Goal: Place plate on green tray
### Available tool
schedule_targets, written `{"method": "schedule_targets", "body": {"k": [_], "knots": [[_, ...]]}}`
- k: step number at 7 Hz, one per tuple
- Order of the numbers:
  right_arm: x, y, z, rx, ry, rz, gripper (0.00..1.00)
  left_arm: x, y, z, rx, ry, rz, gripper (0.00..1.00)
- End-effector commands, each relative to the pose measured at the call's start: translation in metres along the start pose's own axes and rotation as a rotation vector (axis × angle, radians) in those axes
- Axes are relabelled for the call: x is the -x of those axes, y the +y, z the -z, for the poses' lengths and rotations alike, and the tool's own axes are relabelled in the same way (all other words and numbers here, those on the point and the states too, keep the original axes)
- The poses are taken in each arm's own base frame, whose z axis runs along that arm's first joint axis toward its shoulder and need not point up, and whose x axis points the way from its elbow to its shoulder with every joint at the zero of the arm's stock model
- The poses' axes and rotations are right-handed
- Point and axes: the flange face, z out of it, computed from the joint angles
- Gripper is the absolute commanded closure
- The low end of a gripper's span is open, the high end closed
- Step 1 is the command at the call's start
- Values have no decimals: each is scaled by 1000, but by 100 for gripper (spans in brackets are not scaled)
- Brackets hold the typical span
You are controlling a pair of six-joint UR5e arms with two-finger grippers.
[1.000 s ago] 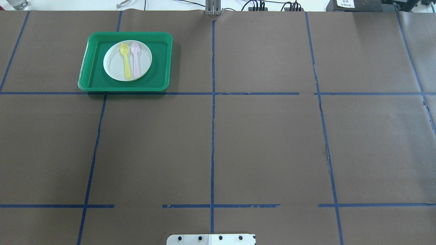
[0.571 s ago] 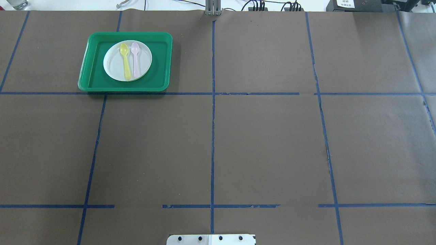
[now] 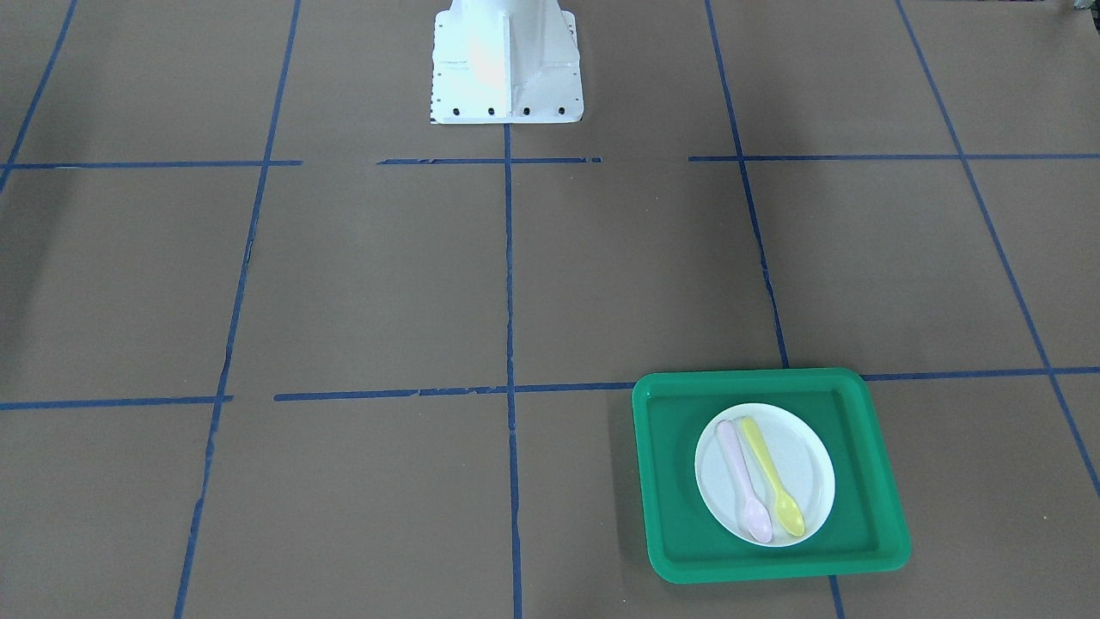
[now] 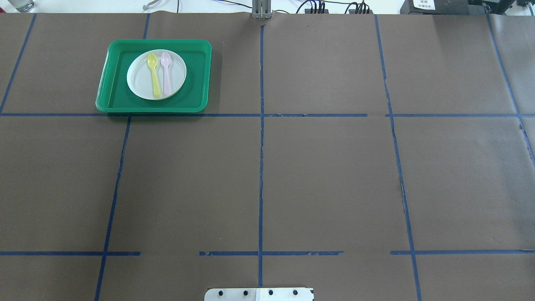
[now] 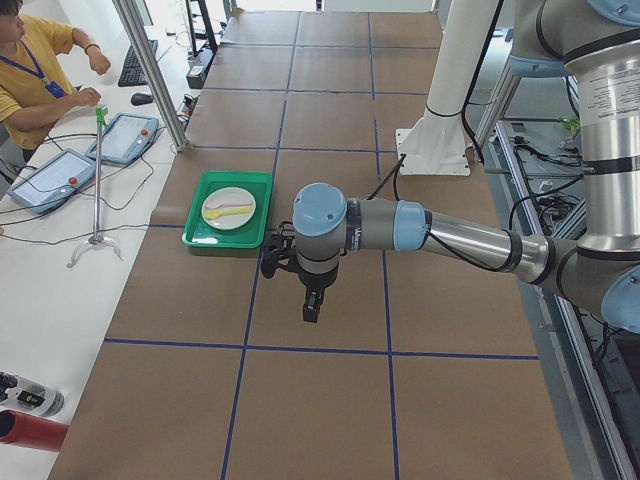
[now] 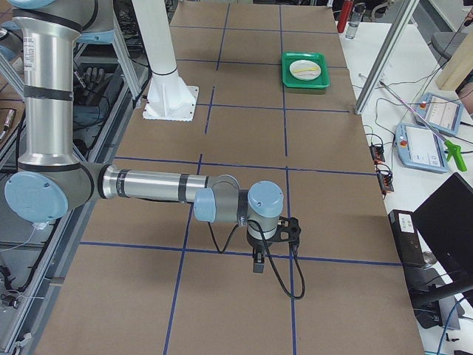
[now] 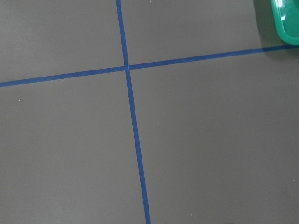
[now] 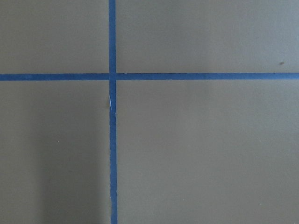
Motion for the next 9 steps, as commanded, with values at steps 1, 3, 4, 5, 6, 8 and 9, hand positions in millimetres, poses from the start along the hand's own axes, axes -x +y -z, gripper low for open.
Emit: {"method": "schedule_targets", "body": {"k": [1,3,4,5,6,8,9], "knots": [[0,0,0,0,0,0,0,7,3,-6,26,8,71,0],[0,0,0,0,0,0,0,9,10,-11,36,13,81,0],[0,0,0,0,-2,0,0,7,10,-7,28,13,75,0],[0,0,0,0,0,0,0,3,9,-6,15,42,71,0],[0,0,0,0,0,0,0,6,10,-9,21,41,78,0],[0,0,1,-1,0,1,0,12,-14,-9,16,45,67,0],[0,0,0,0,0,0,0,12,-22,-8,12,45,58,0]]}}
